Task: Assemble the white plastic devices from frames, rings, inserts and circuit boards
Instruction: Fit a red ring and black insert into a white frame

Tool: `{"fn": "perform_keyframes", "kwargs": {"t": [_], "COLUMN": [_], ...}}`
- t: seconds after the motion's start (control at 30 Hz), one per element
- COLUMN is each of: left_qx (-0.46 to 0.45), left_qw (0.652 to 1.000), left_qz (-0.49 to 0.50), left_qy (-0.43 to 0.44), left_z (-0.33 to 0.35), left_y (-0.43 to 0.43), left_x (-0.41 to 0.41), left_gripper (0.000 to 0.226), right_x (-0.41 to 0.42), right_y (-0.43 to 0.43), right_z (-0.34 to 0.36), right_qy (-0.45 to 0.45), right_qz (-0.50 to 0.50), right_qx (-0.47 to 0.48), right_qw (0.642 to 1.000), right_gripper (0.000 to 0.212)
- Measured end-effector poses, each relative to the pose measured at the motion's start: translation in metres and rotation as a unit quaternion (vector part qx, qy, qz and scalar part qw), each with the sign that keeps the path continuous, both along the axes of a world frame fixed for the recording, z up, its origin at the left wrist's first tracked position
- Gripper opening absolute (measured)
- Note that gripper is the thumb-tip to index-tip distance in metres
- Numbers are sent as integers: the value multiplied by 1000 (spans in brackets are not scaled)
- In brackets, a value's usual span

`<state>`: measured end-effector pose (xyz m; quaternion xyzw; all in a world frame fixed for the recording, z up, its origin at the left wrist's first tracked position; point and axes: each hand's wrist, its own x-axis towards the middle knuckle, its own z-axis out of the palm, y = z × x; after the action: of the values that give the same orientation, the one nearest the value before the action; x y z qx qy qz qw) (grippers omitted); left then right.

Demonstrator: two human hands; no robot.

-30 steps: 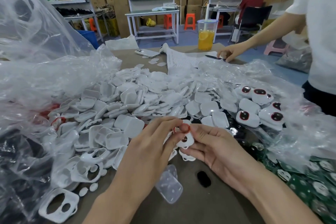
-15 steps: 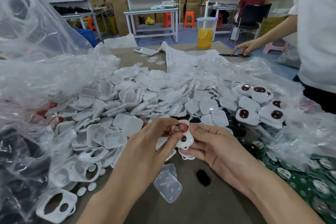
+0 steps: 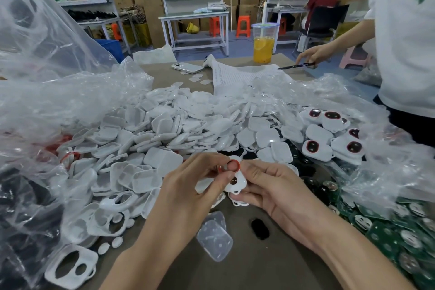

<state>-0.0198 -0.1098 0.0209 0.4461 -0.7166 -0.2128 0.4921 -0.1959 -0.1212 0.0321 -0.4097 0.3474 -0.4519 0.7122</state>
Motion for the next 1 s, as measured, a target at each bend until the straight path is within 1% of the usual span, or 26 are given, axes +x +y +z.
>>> {"fn": "perform_keyframes", "kwargs": {"t": [0.1,0.23,0.4,0.57,0.73,0.83,1.0], "left_qx": [25,54,63,101,161,197,220], "left_qw": [999,998,996,992,981,970,955], "left_qz": [-11,-14,-15,-2,-26,-47,-77], "left_qy": [19,42,54,72,109,137,185], "left_z": [1,2,5,8,16,20,24], "left_y": [-1,-2,-2,-2,-1,0,0], "left_x": [1,0,-1,-3,0,2,2], "left_gripper": [18,20,19,17,24,20,14], "right_x": [0,0,1,0,0,1,2], "right_y": [0,0,0,1,2,3,4], "right_z": [0,-1,-2,-2,1,2,3], "right_qy": [-2,5,48,36,18,24,25], "right_qz": [4,7,6,8,4,10,19], "right_qx": [2,-4,-34,-26,-9,-19,-32], "right_qw": [1000,1000,998,999,1000,999,999], "right_gripper": [32,30,31,28,27,28,21]}}
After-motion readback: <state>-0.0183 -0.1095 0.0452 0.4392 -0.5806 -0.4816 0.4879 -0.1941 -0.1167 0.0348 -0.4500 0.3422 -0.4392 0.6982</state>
